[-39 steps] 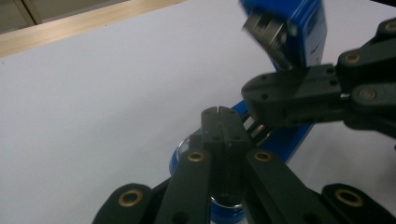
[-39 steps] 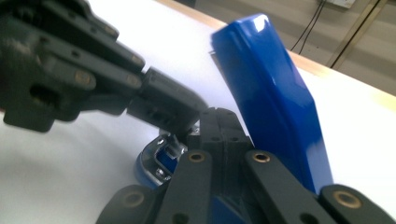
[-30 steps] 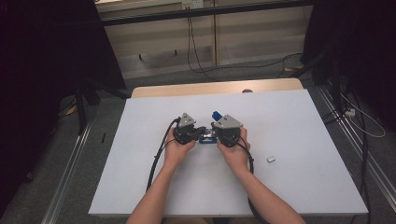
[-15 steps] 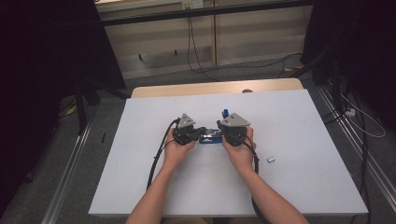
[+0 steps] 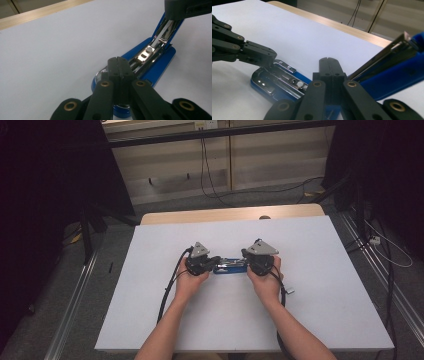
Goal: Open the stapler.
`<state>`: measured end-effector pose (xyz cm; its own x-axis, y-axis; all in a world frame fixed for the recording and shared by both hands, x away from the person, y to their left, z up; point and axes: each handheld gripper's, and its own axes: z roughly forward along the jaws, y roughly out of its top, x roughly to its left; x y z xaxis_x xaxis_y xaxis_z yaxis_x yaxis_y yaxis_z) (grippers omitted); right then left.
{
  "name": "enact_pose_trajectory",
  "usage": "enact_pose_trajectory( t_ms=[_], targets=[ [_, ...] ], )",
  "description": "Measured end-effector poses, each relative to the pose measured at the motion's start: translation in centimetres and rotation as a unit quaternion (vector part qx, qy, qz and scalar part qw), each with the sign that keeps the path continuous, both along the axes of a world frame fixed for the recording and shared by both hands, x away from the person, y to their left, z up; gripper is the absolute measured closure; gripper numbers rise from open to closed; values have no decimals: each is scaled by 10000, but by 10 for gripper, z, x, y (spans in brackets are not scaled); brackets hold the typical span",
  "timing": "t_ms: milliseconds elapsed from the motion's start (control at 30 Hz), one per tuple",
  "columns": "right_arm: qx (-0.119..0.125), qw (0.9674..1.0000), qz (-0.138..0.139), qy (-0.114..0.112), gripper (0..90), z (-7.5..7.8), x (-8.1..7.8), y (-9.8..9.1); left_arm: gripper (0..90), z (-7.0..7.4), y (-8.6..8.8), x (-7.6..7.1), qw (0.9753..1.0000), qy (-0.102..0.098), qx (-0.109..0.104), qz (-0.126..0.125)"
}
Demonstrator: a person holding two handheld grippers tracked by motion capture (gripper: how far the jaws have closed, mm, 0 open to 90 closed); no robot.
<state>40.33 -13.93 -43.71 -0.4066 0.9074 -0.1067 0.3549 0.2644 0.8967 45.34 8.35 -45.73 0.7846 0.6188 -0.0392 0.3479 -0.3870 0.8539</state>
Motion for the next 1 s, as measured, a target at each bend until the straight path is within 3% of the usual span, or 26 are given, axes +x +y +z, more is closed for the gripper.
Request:
enact_pose_trajectory(
  t_ms=[100,200,267,333,667,833,967,1000],
  targets=[
    [30,9999,-96,32,900,-3,0,-6,900,0,0,0,10000,-4,8,-13],
    [174,9995,-191,169,900,-12,1,-19,900,0,0,0,10000,-33,43,-30],
    [126,9991,-270,309,900,-18,0,-26,900,1,0,0,10000,-46,59,-39],
    [256,9990,-271,263,900,-22,-1,-33,900,0,0,0,10000,-8,13,-29],
    [252,9988,-128,390,900,-18,1,-33,900,0,0,0,10000,-20,29,-21],
    [182,9988,-87,443,900,-15,2,-37,900,1,-1,-1,9999,-129,107,-33],
    [249,9984,-84,500,900,-14,3,-41,900,6,0,-2,9998,-159,-91,14],
    [255,9984,-70,502,900,-14,4,-42,900,7,-1,-2,9999,-156,-36,5]
  ],
)
